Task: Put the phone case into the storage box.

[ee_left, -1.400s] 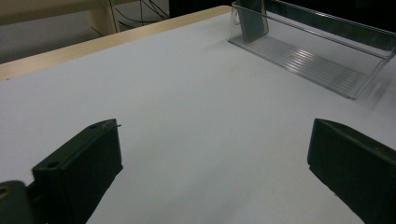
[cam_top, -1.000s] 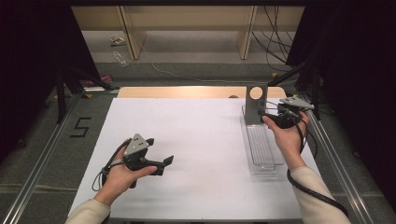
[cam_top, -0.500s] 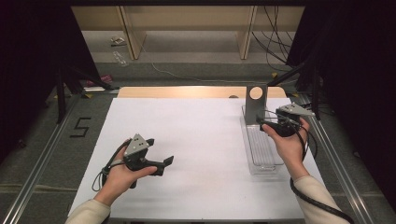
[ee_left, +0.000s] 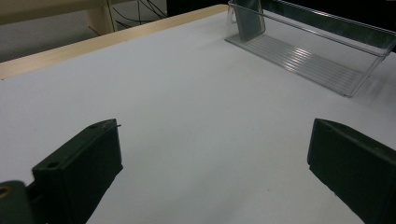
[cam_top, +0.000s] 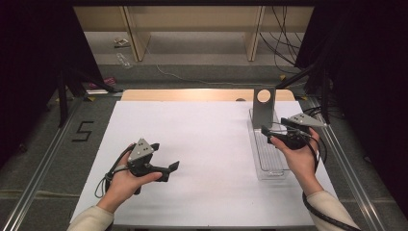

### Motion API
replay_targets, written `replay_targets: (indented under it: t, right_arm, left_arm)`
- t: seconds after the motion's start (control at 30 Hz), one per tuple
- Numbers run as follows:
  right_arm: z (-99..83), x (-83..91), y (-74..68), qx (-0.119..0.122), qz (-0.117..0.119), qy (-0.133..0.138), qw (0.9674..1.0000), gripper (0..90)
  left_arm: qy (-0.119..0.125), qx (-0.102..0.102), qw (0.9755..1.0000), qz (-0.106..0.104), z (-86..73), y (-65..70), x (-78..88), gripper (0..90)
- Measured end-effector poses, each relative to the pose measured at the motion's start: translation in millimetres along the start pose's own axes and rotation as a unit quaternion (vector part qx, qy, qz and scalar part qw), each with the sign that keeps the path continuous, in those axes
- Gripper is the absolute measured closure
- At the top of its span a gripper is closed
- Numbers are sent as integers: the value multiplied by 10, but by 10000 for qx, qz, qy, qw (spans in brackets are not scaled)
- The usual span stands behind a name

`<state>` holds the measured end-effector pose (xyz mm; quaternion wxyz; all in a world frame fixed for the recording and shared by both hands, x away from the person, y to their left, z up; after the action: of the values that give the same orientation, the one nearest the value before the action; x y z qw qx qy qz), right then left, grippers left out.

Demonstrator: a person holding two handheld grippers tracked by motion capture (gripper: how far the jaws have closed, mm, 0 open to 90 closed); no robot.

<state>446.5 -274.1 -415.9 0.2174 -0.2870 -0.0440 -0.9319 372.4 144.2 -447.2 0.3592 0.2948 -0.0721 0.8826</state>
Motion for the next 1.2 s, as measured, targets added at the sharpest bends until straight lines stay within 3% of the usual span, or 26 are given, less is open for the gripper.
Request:
replay_targets:
  t: [0.5,1.2]
  right_arm:
    - [-187,167,-143,205,401,86,9989,162]
    - [-449,372,-311,413,693,146,9966,162]
  left_arm:
    - [-11,-39,10000,-19,2,39,5,24]
    - [-5,-84,10000,5,-58,82,68,27]
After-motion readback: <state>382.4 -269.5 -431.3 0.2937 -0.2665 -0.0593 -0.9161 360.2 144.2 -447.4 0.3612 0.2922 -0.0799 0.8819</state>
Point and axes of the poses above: each handheld gripper's, and its own axes: x roughly backward along the jaws, z roughly out of its top, y roughly to its right, the point moved 3 cm from there along -x, roughly forward along the jaws, and after that the axes turned 10 degrees about -y, right-handed, at the moved point
